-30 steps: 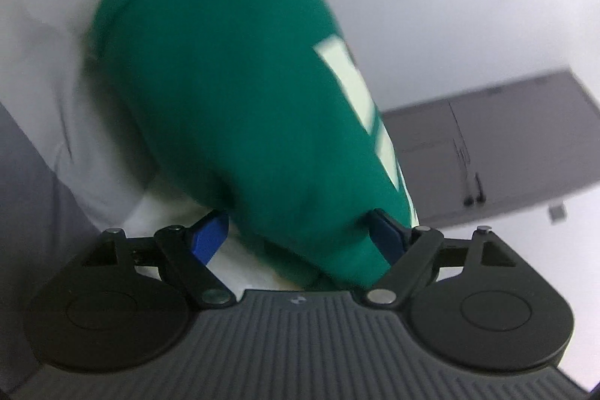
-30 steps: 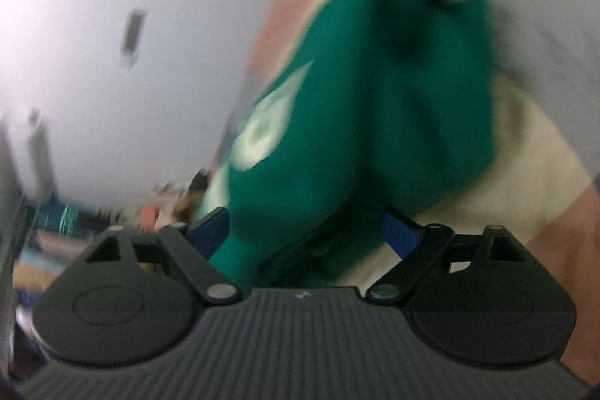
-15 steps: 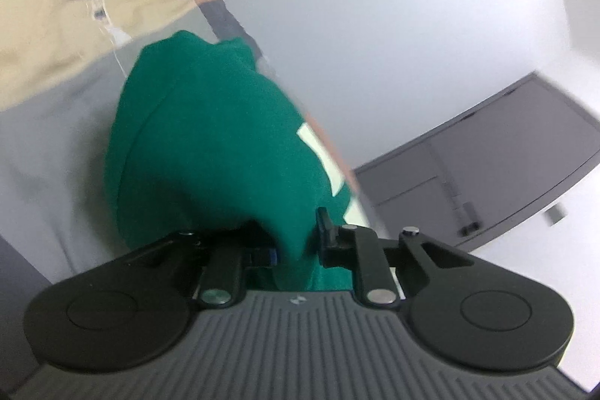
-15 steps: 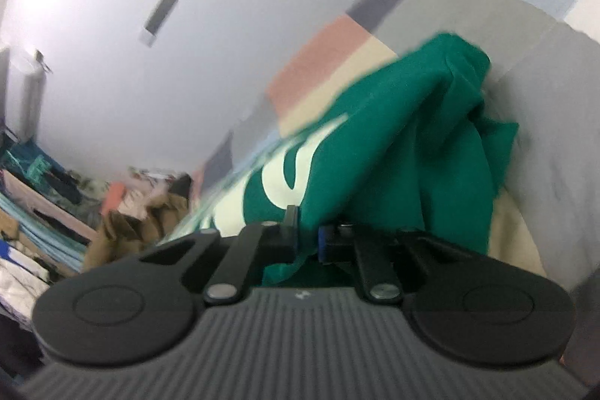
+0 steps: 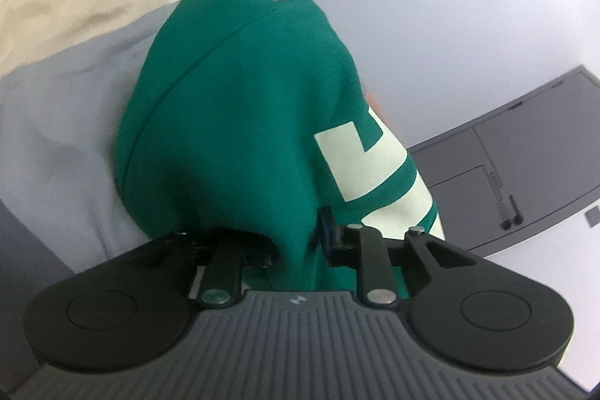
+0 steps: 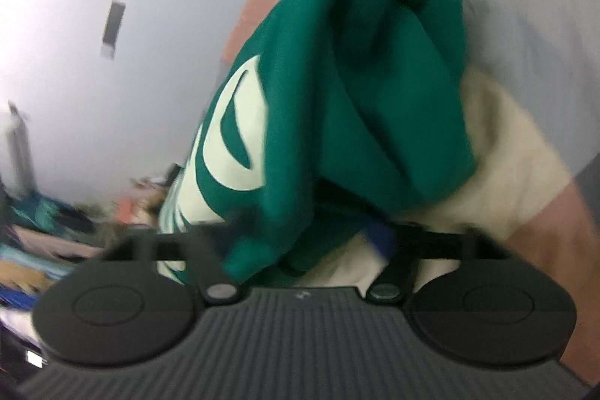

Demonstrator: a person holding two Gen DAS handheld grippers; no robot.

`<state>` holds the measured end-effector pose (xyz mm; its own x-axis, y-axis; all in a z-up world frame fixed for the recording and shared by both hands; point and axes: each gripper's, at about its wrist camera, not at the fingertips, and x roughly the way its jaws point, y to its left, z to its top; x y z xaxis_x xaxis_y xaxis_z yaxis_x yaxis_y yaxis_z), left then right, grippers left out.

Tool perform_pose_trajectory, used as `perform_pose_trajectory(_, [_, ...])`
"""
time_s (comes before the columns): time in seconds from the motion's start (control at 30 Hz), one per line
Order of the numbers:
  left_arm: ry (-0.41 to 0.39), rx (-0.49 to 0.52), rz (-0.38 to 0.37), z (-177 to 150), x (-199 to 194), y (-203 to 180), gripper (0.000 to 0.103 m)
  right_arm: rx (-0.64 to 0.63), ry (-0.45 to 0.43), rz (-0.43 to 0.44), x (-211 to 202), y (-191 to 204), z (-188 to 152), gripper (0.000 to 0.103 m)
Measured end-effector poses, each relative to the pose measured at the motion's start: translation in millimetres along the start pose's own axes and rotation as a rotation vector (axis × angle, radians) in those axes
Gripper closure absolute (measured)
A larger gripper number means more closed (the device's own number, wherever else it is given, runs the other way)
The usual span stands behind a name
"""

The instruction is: Fold large clothes

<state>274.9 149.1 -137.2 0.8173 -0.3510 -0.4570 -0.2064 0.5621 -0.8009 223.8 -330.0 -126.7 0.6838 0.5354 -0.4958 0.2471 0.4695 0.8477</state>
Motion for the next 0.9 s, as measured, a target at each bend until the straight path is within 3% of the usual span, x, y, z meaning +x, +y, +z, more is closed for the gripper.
perform_pose_trajectory(0.1, [0.009,0.006,0.001,-1,-1,-4,0.062,0.079,-0.028,-0.016,13,-13,2,0.015])
perform_pose_trajectory(0.27, [0.06,-0.077,-0.053,-3,6,2,0.019,0.113,-0.126,0.028,29,-18,12,0.01])
perform_pose_trajectory(0.37, [0.053,-0.145,-0.076,-5,3,10,0.007,0.093,-0.189,0.075,28,-18,18,0.01])
perform_pose_trajectory(0.57, [0.057,-0.341,-0.11,-8,3,33,0.0,0.068,-0.255,0.088,28,-19,16,0.01])
perform_pose_trajectory(0.77, [0.069,-0.357,-0.044,-20,-12,33,0.0,0.068,-0.258,0.076,24,-21,19,0.01])
perform_pose_trajectory(0.9, [0.034,-0.38,-0.049,-20,-2,38,0.0,0.066,-0.264,0.074,29,-18,16,0.01])
